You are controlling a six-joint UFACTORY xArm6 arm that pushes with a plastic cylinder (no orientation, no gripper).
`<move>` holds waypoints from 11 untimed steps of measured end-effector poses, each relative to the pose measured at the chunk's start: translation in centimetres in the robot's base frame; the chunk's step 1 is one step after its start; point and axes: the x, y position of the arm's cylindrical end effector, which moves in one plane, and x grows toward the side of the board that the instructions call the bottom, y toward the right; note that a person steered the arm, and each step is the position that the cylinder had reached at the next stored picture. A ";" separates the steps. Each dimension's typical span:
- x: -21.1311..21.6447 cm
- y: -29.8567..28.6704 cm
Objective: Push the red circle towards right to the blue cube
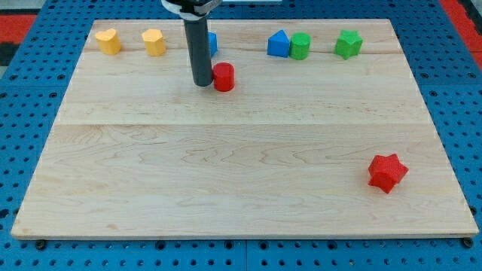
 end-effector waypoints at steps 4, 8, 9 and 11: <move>5.7 2.0; -1.2 0.3; -2.1 -1.3; -1.0 0.7</move>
